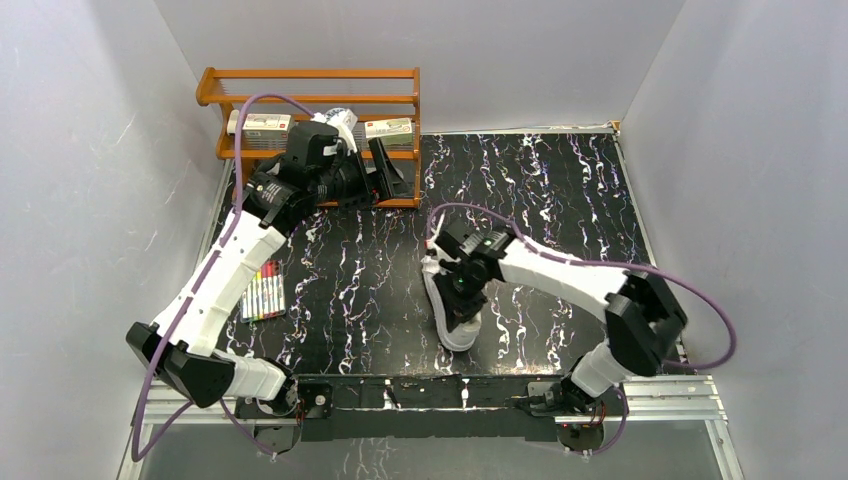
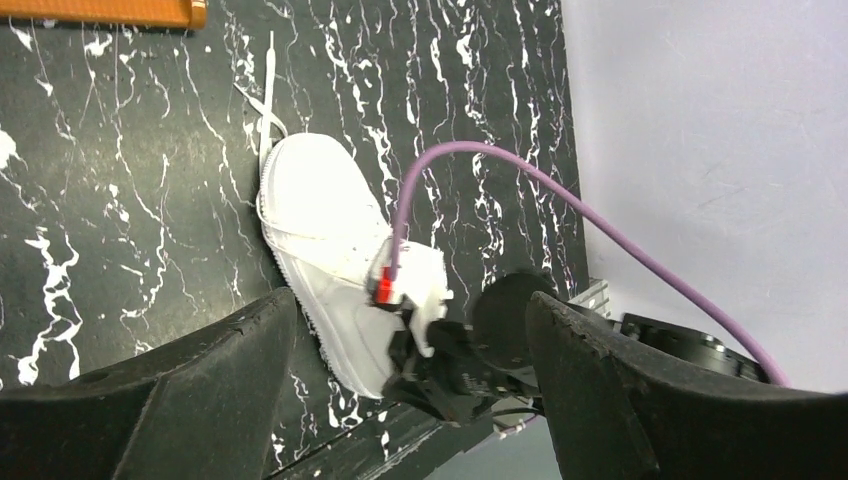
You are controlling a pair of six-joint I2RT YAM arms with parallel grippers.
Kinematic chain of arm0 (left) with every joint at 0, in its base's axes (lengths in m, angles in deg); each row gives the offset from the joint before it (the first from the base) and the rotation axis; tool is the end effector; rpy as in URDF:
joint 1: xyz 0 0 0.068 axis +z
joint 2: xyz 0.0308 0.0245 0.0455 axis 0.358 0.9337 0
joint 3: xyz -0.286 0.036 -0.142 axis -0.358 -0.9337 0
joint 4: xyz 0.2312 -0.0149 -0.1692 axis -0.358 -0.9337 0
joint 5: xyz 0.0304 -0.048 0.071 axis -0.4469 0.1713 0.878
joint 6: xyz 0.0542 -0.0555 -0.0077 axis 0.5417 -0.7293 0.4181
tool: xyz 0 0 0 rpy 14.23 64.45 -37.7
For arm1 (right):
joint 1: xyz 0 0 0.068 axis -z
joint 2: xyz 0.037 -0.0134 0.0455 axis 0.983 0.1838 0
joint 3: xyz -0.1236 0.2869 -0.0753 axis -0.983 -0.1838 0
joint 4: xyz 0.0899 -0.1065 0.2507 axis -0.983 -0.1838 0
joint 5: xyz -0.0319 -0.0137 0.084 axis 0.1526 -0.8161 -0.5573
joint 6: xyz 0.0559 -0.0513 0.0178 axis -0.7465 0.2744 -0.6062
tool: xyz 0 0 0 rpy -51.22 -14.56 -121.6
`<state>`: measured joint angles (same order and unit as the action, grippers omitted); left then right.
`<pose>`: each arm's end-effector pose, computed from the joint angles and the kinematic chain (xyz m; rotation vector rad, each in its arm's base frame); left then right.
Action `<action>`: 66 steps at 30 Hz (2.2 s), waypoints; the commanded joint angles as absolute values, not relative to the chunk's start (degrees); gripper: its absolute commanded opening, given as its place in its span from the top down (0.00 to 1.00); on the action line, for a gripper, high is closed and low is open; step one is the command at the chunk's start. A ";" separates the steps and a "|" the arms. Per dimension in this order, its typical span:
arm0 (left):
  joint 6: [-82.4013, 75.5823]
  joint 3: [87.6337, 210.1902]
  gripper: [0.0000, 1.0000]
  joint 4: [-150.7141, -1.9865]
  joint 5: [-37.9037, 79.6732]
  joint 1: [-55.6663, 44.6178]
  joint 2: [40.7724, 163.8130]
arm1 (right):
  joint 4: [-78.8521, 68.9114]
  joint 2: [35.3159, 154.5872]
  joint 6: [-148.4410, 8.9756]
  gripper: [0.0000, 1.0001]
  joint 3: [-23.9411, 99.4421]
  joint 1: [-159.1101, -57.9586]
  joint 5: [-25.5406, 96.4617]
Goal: Tie the shoes
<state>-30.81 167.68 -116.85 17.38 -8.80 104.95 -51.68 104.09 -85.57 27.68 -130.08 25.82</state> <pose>0.2818 -0.1768 0.4797 -0.0330 2.1436 -0.9438 0.1975 0.2724 0.2377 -0.7963 2.8930 0.6500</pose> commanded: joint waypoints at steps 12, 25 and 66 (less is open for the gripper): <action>-38.78 152.03 0.18 -116.05 9.09 -9.01 101.16 | -50.45 97.21 -88.80 0.36 26.45 -129.51 27.87; -43.01 140.51 0.21 -102.88 -2.21 -9.00 111.83 | -56.60 88.95 -82.14 0.30 25.56 -114.15 28.11; -95.55 118.52 0.64 -56.75 4.29 -12.59 128.01 | -37.19 90.11 -91.04 0.67 13.79 -125.64 38.10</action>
